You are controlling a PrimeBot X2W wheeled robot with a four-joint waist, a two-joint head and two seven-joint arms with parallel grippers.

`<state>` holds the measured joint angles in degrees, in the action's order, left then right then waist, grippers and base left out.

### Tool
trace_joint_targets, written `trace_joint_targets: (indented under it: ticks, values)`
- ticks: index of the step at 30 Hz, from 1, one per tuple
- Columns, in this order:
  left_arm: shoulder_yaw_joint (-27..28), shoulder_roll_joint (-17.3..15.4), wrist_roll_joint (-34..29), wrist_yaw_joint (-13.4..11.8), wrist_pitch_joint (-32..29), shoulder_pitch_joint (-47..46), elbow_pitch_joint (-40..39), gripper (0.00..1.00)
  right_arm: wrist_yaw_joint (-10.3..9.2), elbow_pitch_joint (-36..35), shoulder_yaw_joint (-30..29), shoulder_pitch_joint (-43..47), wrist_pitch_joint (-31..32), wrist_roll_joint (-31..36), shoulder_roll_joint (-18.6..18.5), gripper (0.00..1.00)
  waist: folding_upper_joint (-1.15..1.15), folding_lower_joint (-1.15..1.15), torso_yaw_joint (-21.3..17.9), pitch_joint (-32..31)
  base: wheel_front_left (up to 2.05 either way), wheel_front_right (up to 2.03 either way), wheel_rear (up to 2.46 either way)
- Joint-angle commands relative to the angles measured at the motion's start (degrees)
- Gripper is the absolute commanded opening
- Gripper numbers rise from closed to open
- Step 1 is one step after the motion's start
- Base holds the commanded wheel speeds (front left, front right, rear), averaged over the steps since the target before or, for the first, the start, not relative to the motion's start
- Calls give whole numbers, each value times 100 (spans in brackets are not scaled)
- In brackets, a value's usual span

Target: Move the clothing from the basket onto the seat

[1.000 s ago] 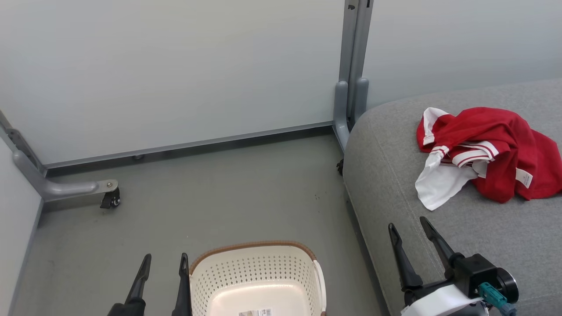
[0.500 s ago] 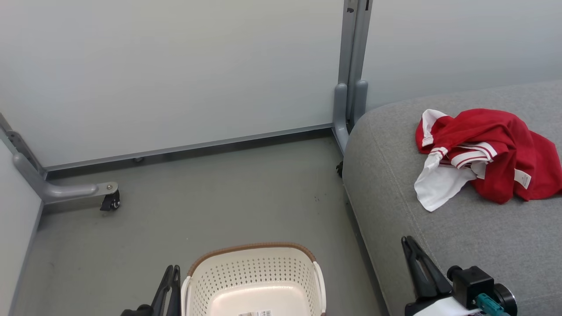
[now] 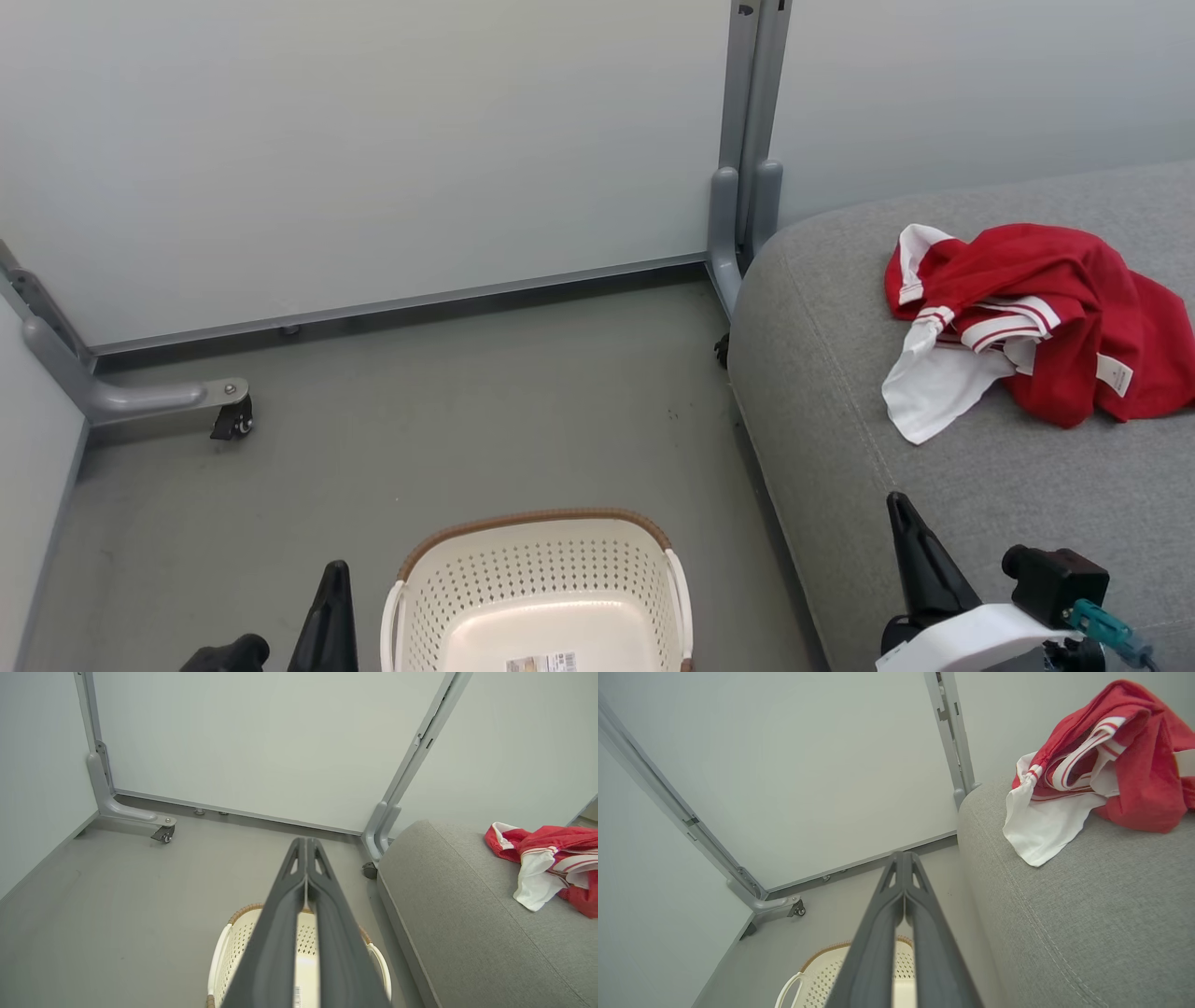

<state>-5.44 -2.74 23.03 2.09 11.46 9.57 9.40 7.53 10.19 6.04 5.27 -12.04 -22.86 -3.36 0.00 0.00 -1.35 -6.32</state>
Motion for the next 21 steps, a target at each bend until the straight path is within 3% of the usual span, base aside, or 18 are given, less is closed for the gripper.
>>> trace_joint_targets:
  ticks: [1, 21]
  values:
    - [63, -46, 283, 40, -57, -229, -59, 0, -1, -60, -46, -192, 57, -286, -44, 0, 0, 0, 3, 10, 0, 0, 0]
    - [322, -79, 2098, 177, -487, -608, 70, 0, -2, 47, -265, -461, 452, -2159, -100, 0, 0, 0, 27, 126, 0, 0, 0]
